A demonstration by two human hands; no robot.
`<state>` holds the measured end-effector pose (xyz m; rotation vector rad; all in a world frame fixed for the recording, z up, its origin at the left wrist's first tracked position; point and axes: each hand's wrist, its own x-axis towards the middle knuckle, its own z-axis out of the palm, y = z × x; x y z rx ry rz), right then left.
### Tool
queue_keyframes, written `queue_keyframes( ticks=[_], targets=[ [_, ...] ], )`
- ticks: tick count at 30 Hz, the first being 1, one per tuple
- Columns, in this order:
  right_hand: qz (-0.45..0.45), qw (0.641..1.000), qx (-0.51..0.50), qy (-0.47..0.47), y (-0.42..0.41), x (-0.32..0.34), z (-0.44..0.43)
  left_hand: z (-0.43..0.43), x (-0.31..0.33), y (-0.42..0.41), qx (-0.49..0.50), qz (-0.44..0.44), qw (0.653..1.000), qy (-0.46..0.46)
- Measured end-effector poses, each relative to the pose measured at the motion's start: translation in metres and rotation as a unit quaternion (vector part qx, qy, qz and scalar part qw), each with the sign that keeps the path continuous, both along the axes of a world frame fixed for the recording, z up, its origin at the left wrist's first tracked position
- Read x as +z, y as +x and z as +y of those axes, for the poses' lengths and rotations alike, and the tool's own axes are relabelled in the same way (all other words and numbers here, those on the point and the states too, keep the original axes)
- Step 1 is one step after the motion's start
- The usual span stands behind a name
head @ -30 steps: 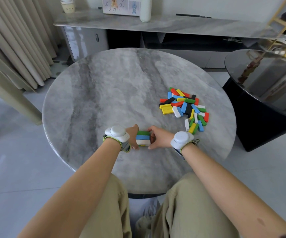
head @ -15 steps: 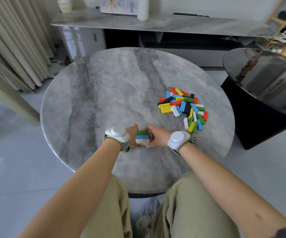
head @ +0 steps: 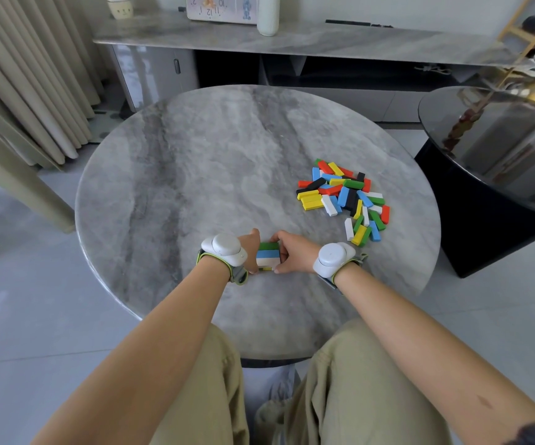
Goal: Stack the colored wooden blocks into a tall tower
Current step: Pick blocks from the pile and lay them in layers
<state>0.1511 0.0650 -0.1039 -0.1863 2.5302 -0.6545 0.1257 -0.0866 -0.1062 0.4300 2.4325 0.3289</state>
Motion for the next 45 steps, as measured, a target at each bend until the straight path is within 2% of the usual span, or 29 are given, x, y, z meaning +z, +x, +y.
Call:
queue_keyframes(
  ticks=[5,35,40,43,45],
  targets=[
    [0.008,1.0,0.001,0.005,0.0,0.001,0.0,0.002,-0.005,0.0,-0.015,0.027,0.999,-0.017],
    [0.012,0.999,0.034,0.02,0.001,0.004,-0.004,0.002,-0.003,0.002,-0.004,0.021,1.0,-0.012],
    [-0.028,0.999,0.016,-0.008,-0.001,0.008,0.003,-0.005,0.01,0.001,0.027,-0.043,0.999,-0.008],
    [-0.024,0.998,-0.044,-0.021,-0.002,0.013,0.027,-0.015,0.019,-0.009,0.051,-0.011,0.999,-0.006],
    [0.037,0.993,-0.114,-0.003,-0.002,0.016,0.048,-0.016,0.029,-0.016,0.059,0.026,0.998,0.001]
  ],
)
